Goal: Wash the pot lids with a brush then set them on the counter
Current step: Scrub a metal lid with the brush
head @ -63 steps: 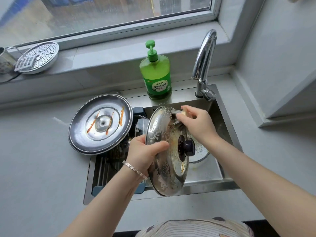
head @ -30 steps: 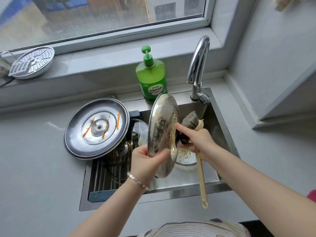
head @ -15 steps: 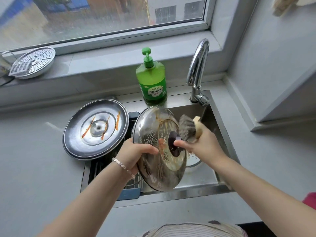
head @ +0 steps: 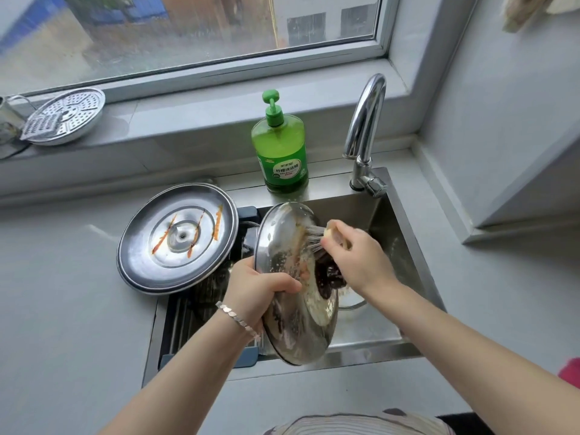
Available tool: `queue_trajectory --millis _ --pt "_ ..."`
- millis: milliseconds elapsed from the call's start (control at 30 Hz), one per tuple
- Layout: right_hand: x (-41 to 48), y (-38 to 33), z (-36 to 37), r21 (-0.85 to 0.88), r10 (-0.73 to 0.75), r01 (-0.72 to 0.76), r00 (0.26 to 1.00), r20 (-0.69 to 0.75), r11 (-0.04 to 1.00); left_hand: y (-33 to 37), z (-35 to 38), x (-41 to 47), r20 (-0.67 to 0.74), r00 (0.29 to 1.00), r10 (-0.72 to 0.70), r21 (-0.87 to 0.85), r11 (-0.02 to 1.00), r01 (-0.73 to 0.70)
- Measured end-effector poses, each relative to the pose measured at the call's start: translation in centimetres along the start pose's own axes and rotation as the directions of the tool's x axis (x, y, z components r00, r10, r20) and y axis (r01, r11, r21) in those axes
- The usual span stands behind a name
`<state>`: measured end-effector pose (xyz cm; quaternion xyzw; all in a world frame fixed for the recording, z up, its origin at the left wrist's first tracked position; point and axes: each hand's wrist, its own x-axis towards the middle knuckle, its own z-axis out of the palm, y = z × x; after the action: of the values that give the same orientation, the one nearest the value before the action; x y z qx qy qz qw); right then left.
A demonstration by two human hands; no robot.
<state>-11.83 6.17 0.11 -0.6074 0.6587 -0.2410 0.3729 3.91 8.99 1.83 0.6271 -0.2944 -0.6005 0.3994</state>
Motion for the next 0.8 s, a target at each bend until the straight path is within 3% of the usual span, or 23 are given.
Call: queue_trajectory --millis 67,167,200,300,367,467,500,600,667,733,800 --pt "-1.0 -1.3 0.3 0.030 -0.124 0.124 0.992 -0.004 0.992 0.2 0.4 -0.2 -0.008 1.000 0.016 0.001 1.000 -0.016" --pt "-3.2 -3.1 0.7 -0.001 -0.407 0.407 0.914 0.015 0.914 0.1 0.5 -0.2 0.024 0.998 0.058 0.035 0.998 -0.059" --pt "-2.4 -3.0 0.2 -0.039 -0.383 0.384 0.923 0.018 0.923 0.1 0.5 -0.1 0.033 0.997 0.075 0.086 0.993 -0.078" --pt "1.2 -1.5 -1.1 -0.043 -0.127 0.127 0.992 -0.012 0.991 0.0 0.7 -0.4 0.074 0.992 0.106 0.298 0.947 -0.123" --pt "0.1 -1.9 -0.9 -0.071 -0.218 0.217 0.976 0.000 0.973 -0.2 0.9 -0.4 0.071 0.990 0.119 0.316 0.939 -0.135" --pt "-3.3 -3.2 0.1 -0.122 -0.511 0.515 0.857 0.068 0.848 -0.3 0.7 0.0 0.064 0.980 0.191 0.311 0.929 -0.201" --pt "-2.8 -3.2 -0.3 -0.133 -0.492 0.496 0.868 0.064 0.858 -0.3 0.5 0.1 0.091 0.975 0.201 0.363 0.905 -0.220" --pt "1.1 -2.3 -1.5 -0.127 -0.233 0.229 0.972 -0.016 0.965 -0.6 0.4 0.1 0.153 0.976 0.158 0.513 0.831 -0.215" --pt "1.0 -2.6 -1.2 -0.210 -0.287 0.277 0.958 -0.016 0.937 -0.9 0.3 -0.1 0.150 0.980 0.127 0.518 0.835 -0.188" --pt "-1.0 -3.0 -0.5 -0.230 -0.462 0.463 0.885 0.062 0.856 -1.1 0.0 0.0 0.135 0.982 0.135 0.480 0.858 -0.184" --pt "-1.2 -2.6 -0.6 -0.193 -0.468 0.479 0.878 0.098 0.857 -1.2 -0.5 0.1 0.147 0.977 0.157 0.489 0.847 -0.210"
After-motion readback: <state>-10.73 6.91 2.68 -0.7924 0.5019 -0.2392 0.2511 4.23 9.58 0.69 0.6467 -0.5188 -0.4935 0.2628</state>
